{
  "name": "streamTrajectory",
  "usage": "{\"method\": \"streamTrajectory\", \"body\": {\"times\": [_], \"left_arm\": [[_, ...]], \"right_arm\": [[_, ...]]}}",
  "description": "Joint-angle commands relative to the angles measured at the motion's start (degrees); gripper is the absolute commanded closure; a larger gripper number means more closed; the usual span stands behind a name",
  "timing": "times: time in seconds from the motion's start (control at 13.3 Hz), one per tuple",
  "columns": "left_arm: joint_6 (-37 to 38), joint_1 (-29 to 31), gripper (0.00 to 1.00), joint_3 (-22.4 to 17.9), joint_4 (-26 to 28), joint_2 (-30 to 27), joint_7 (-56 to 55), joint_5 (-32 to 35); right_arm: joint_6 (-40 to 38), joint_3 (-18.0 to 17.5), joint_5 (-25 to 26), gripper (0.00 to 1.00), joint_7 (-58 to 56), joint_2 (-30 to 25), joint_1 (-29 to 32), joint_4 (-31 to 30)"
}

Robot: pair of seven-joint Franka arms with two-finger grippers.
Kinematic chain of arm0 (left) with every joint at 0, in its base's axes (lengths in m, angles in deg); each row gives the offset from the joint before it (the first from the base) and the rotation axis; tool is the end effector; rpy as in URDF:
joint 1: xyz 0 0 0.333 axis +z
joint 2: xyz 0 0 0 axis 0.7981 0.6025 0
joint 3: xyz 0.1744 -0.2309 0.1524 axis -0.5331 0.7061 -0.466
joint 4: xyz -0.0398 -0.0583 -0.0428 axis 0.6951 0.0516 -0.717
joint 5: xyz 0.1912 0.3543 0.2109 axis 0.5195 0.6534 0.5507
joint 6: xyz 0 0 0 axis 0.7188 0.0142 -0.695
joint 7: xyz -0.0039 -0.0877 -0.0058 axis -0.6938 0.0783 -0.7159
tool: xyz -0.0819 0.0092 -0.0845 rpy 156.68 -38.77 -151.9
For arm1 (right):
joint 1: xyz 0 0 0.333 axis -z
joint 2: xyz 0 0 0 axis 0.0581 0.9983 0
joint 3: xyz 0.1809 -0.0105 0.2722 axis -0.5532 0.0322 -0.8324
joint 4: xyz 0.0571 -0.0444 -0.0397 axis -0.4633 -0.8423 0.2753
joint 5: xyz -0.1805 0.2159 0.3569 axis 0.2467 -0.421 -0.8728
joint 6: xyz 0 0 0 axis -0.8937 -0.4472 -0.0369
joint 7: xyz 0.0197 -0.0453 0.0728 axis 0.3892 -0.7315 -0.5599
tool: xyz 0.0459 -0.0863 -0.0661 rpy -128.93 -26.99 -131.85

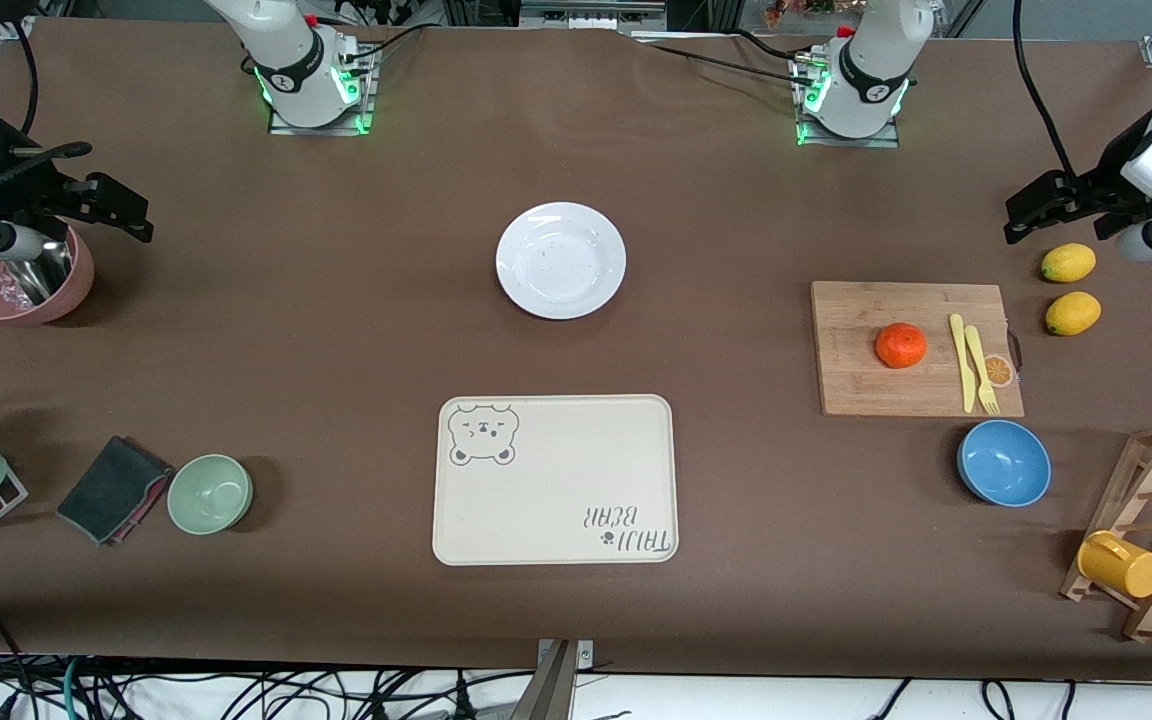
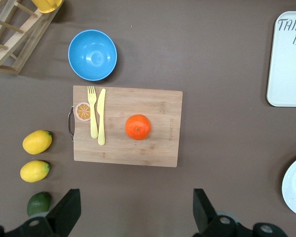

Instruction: Place orange and plate with both arms

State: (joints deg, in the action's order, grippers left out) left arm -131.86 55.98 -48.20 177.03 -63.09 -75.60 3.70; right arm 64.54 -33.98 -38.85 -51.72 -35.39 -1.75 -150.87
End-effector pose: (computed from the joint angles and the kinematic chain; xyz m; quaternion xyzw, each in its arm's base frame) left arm 0.6044 -0.0292 0.6178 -0.9990 -0.0307 0.0319 0.0109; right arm 0.6055 0.0284 0.5882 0.9997 0.0007 -0.0263 0.0008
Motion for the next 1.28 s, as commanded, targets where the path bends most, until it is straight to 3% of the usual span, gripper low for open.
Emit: {"method": "streamTrajectory", "body": {"times": [0.0, 1.2], "left_arm": [[1.32, 1.53, 0.00, 0.13, -1.61, 0.61, -0.46, -1.48], [1.40, 2.51, 0.00, 0.66, -1.78, 0.87, 0.07, -1.22]], "right_arm": [[-0.89, 0.31, 0.43, 0.00, 0.13, 0.15, -0.35, 0.81], [-0.89, 0.31, 0.43, 0.00, -0.13, 0.16, -0.35, 0.89]]}}
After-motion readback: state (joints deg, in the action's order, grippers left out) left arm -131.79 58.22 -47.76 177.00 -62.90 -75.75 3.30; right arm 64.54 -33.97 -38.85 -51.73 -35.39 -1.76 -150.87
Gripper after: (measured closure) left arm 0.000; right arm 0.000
